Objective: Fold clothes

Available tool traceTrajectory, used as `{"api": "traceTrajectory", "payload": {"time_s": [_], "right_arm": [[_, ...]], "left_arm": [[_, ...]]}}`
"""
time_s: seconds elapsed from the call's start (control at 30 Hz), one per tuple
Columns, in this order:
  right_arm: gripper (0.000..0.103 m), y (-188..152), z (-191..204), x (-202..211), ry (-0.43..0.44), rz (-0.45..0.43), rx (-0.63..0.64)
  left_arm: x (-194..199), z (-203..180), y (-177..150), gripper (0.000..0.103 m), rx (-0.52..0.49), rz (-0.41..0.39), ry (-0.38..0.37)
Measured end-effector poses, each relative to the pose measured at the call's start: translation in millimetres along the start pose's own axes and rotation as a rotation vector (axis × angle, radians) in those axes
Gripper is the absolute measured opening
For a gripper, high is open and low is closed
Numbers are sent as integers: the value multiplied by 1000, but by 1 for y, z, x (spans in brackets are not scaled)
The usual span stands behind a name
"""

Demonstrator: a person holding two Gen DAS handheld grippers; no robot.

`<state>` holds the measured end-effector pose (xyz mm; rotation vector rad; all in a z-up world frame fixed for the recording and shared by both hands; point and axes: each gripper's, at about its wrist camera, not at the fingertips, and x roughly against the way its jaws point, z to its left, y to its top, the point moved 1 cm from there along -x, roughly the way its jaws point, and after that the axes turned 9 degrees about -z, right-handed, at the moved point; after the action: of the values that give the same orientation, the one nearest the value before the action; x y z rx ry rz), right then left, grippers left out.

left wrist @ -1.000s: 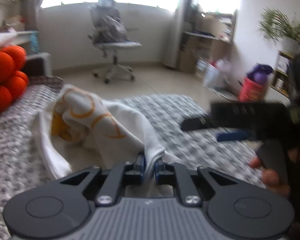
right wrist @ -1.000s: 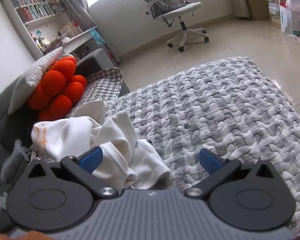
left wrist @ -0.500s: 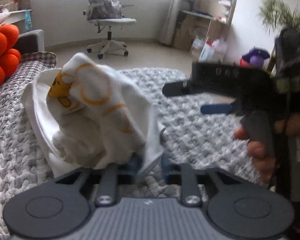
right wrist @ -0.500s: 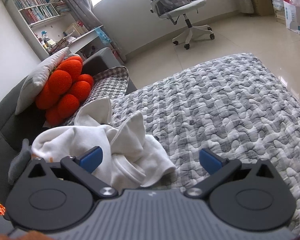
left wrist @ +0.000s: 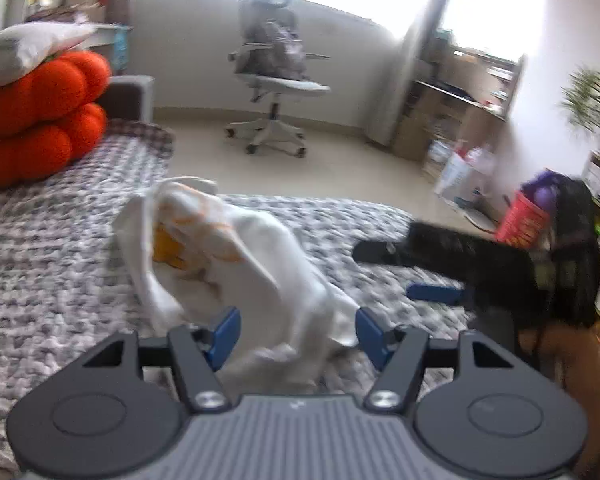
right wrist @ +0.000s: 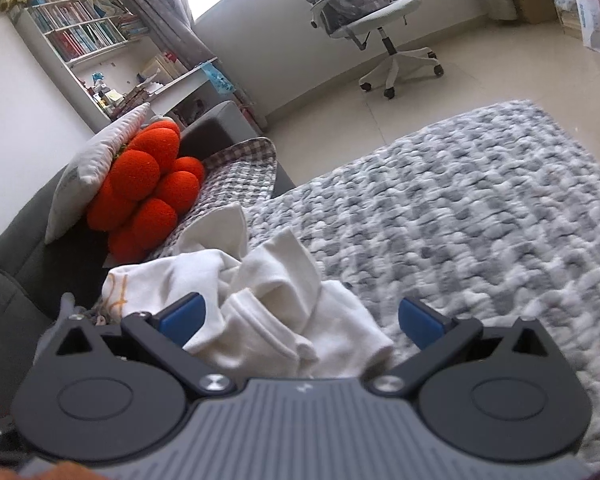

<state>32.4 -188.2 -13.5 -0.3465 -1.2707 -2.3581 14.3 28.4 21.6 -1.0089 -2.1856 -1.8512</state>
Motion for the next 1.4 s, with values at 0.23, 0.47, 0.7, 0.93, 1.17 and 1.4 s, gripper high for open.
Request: {"api": "traceTrajectory", "payload": {"time_s": [0.23, 0.47, 0.7, 0.93, 1.17, 1.4], "right_arm": [[103, 0, 13, -15, -4, 22, 16], [103, -2, 17, -17, -41, 27, 68], [103, 0, 15, -7, -53, 11, 77], [103, 4, 12, 9, -64, -13, 82], [103, 4, 8, 26, -79, -26, 99], [103, 1, 7, 33, -58, -24, 84]], "left_arm": [[-20, 23, 21, 65, 96, -9, 106], [-40, 37, 30, 34, 179, -15, 163], [-36, 14, 22, 6, 87, -42, 116], [-20, -16, 2, 5, -49, -4, 13], [-4, -45, -19, 5, -179, 39, -92], [4, -59, -43, 5, -243, 113, -161]]}}
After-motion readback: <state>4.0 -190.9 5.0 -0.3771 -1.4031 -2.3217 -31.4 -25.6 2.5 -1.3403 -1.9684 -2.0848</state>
